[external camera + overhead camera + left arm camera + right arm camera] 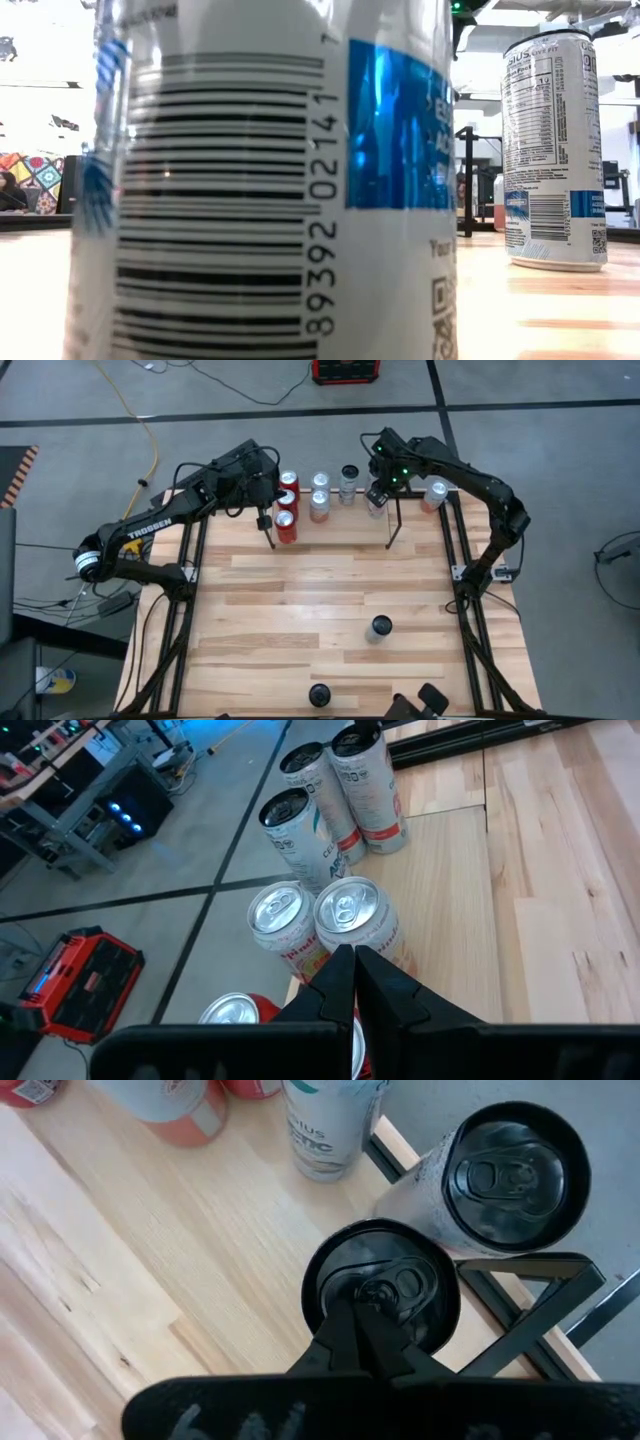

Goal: Place canned beverage on shelf
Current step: Adjust the soda cans on the shelf, then put the top white blue soda can on the shelf aligned with the other white blue soda can

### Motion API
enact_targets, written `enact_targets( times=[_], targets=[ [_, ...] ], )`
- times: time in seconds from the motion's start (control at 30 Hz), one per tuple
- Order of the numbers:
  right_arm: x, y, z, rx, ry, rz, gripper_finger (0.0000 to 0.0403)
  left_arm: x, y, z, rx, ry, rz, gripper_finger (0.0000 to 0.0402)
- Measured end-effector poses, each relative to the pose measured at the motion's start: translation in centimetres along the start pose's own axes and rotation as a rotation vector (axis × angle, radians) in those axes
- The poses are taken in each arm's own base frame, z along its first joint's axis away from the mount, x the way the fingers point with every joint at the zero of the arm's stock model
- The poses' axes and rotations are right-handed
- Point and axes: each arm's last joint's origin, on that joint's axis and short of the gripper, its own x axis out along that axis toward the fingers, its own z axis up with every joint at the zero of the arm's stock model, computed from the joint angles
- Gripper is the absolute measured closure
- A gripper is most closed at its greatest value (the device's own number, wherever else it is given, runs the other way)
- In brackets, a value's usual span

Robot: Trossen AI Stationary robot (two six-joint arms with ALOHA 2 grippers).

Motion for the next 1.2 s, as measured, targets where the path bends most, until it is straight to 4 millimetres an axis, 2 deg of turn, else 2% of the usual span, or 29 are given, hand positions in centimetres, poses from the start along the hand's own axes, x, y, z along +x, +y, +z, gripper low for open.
enact_targets(
  times=[0.7, 1.2],
  targets=[
    [0.0, -0.2, 0.1, 0.02, -0.017, -0.04, 0.0403, 0.0, 0.0, 0.0, 0.0, 0.0, 0.001, 0.0402],
    [-2.9, -0.9, -0.8, 0.042, -0.08, -0.066, 0.0403, 0.0, 0.0, 0.0, -0.002, 0.003, 0.007, 0.0402]
  ],
)
